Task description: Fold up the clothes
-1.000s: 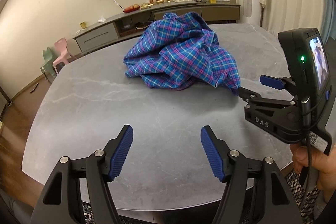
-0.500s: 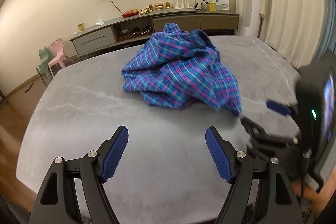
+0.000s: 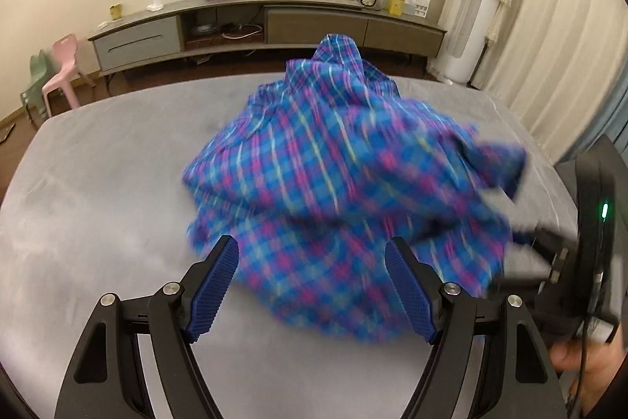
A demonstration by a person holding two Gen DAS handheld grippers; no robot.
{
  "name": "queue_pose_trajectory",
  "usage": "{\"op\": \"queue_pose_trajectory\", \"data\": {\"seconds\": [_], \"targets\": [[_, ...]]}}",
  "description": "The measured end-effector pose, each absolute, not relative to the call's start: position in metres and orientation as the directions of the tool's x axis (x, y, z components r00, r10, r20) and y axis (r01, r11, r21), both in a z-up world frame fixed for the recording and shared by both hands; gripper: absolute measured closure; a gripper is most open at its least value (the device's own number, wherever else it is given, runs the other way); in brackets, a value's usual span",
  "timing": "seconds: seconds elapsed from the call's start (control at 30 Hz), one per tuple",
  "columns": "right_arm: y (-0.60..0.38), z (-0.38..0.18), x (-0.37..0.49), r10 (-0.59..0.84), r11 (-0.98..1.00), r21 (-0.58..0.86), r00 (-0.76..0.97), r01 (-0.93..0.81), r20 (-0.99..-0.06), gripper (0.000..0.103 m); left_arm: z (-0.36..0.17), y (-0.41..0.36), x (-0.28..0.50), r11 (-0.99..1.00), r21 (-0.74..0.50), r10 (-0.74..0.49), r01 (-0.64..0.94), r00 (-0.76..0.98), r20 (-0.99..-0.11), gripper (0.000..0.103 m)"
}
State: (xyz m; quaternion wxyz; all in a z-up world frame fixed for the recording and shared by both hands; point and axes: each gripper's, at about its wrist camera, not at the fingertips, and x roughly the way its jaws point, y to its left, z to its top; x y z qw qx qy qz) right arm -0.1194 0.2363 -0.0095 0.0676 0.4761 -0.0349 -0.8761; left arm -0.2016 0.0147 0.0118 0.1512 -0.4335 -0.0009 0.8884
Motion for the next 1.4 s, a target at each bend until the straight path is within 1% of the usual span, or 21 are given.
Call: {"op": "queue_pose_trajectory", "data": {"seconds": [0.03,0.07,0.1,0.13,0.17,0.23,0.4,0.43,0.5,0.57,0.63,0.7,0.73,0.8,0.9,0.97,1.1,1.17,1.23,1.27,1.4], "targets": [[0.238,-0.020,-0.122,-0.179,-0.984,0.164,-0.510,0.075,-0.841,0.040,0.007,0.019,-0.212,-0.946,-0.159,0.298,-0.283,-0.565,-0.769,0.025],[0.237,-0.029,-0.124,-0.206,-0.978,0.192,-0.474,0.080,-0.856,0.069,-0.001,0.027,-0.224,-0.933,-0.191,0.335,-0.305,-0.538,-0.774,0.025],[0.234,-0.034,-0.125,-0.224,-0.975,0.203,-0.446,0.094,-0.867,0.084,-0.004,0.032,-0.233,-0.927,-0.200,0.349,-0.317,-0.533,-0.771,0.026],[0.229,-0.035,-0.123,-0.227,-0.974,0.197,-0.439,0.114,-0.869,0.087,-0.005,0.035,-0.240,-0.923,-0.204,0.358,-0.326,-0.535,-0.766,0.036],[0.224,-0.032,-0.120,-0.237,-0.971,0.193,-0.442,0.143,-0.865,0.093,-0.007,0.039,-0.248,-0.919,-0.207,0.367,-0.335,-0.536,-0.760,0.069],[0.217,-0.016,-0.111,-0.310,-0.948,0.230,-0.467,0.222,-0.828,0.094,0.002,-0.001,-0.249,-0.935,-0.253,0.353,-0.249,-0.567,-0.744,0.097],[0.242,0.076,-0.067,-0.698,-0.715,0.496,-0.551,0.493,-0.458,0.095,0.026,-0.112,-0.247,-0.925,-0.379,0.292,-0.003,-0.644,-0.707,0.098],[0.248,0.081,-0.064,-0.706,-0.706,0.495,-0.553,0.506,-0.442,0.095,0.031,-0.135,-0.247,-0.914,-0.403,0.277,0.045,-0.657,-0.701,0.098],[0.256,0.076,-0.069,-0.647,-0.761,0.465,-0.570,0.452,-0.506,0.095,0.040,-0.179,-0.246,-0.882,-0.450,0.244,0.140,-0.681,-0.690,0.098],[0.266,0.038,-0.089,-0.430,-0.903,0.353,-0.556,0.246,-0.711,0.095,0.038,-0.209,-0.243,-0.848,-0.493,0.246,0.196,-0.679,-0.692,0.096],[0.278,-0.008,-0.105,-0.149,-0.988,0.153,-0.461,0.028,-0.875,0.092,0.019,-0.210,-0.231,-0.835,-0.513,0.283,0.200,-0.644,-0.711,0.093],[0.292,-0.010,-0.106,-0.088,-0.991,0.126,-0.465,-0.051,-0.881,0.089,0.008,-0.206,-0.220,-0.824,-0.530,0.309,0.201,-0.625,-0.717,0.083],[0.294,0.001,-0.102,-0.086,-0.989,0.135,-0.506,-0.061,-0.858,0.085,0.006,-0.204,-0.217,-0.816,-0.542,0.321,0.201,-0.622,-0.714,0.075],[0.294,0.038,-0.086,-0.074,-0.986,0.153,-0.640,-0.068,-0.764,0.056,0.007,-0.202,-0.211,-0.793,-0.577,0.350,0.196,-0.629,-0.694,0.071],[0.272,0.088,-0.050,-0.039,-0.986,0.154,-0.815,-0.061,-0.578,0.025,0.017,-0.197,-0.210,-0.785,-0.598,0.374,0.164,-0.643,-0.668,0.063],[0.242,0.107,-0.044,-0.096,-0.987,0.160,-0.862,0.018,-0.498,0.015,0.024,-0.192,-0.219,-0.794,-0.590,0.377,0.145,-0.643,-0.667,0.061],[0.130,0.087,-0.098,-0.217,-0.960,-0.009,-0.760,0.281,-0.612,0.013,0.022,-0.200,-0.221,-0.779,-0.612,0.403,0.135,-0.641,-0.654,0.059],[0.085,0.053,-0.128,-0.119,-0.926,-0.194,-0.738,0.324,-0.664,0.014,0.017,-0.203,-0.224,-0.784,-0.608,0.408,0.129,-0.631,-0.660,0.059],[0.055,0.020,-0.167,0.029,-0.861,-0.371,-0.694,0.348,-0.719,0.072,0.015,-0.207,-0.226,-0.798,-0.588,0.390,0.135,-0.629,-0.673,0.059],[0.045,0.009,-0.186,0.090,-0.824,-0.423,-0.649,0.378,-0.755,0.090,0.014,-0.210,-0.227,-0.805,-0.577,0.378,0.138,-0.629,-0.679,0.059],[0.059,0.121,-0.177,0.001,-0.889,-0.348,-0.760,0.296,-0.650,0.090,0.015,-0.223,-0.229,-0.770,-0.625,0.420,0.131,-0.634,-0.650,0.058]]}}
